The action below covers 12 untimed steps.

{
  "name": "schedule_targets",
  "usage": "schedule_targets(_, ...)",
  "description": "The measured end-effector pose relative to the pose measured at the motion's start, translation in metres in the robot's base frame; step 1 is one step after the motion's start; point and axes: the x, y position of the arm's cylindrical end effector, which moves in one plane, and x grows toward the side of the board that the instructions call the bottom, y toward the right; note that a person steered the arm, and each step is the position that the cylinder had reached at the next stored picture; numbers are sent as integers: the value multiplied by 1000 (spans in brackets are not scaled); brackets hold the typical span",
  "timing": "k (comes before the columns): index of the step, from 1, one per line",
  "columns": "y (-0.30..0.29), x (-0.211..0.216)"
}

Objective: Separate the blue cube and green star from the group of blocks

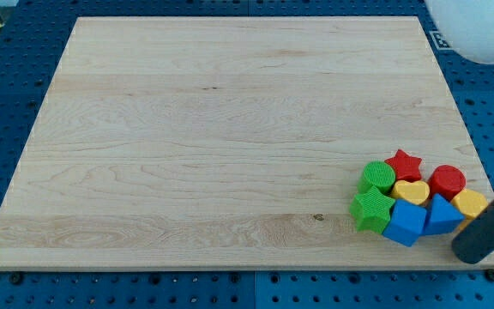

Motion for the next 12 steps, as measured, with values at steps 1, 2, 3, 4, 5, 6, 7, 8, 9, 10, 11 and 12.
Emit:
schedule_targets(1,-8,-12)
schedule_targets(2,-42,-18)
schedule_targets(3,-74,-20)
schedule_targets(4,-86,-20)
schedule_targets(5,-124,-32)
schedule_targets(6,-142,-58)
schedule_targets(7,-152,-75)
schedule_targets(8,-148,-49)
schedule_targets(9,-102,-21)
schedule_targets(10,-18,-17)
schedule_targets(11,-5,2)
schedule_targets(12,2,-7)
